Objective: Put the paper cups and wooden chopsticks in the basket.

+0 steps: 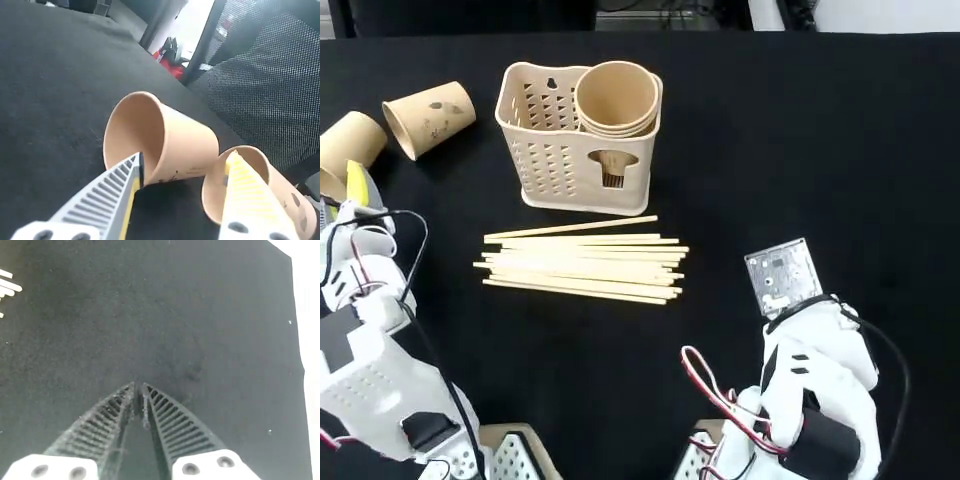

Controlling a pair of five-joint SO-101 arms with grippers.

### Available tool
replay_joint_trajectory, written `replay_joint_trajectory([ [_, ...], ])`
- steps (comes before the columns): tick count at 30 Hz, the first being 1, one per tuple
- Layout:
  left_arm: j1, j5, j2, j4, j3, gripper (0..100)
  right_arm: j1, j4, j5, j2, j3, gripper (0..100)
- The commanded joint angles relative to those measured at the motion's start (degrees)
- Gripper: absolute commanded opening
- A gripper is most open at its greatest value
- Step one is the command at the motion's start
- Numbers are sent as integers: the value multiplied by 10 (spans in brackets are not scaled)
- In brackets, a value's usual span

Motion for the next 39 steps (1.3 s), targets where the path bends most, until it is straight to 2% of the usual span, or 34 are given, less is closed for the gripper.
replay_joint_trajectory([
  [1,-16,4,8,43,-70,268,5,-3,4,10,-9,13],
  [6,-14,6,41,149,-167,269,5,-2,4,11,-9,13],
  [12,3,7,61,153,-213,267,4,-4,4,8,-10,13],
  [21,25,7,68,154,-213,256,5,-3,4,8,-10,13],
  [24,24,7,99,149,-233,209,5,0,18,7,-10,13],
  [31,33,34,182,149,-276,198,5,0,22,7,-9,13],
  [33,35,45,191,149,-277,165,5,-1,21,7,-8,13],
  [37,36,45,191,149,-263,23,5,-1,21,7,-8,13],
  [39,37,46,181,149,-255,38,5,-2,21,7,-7,13],
])
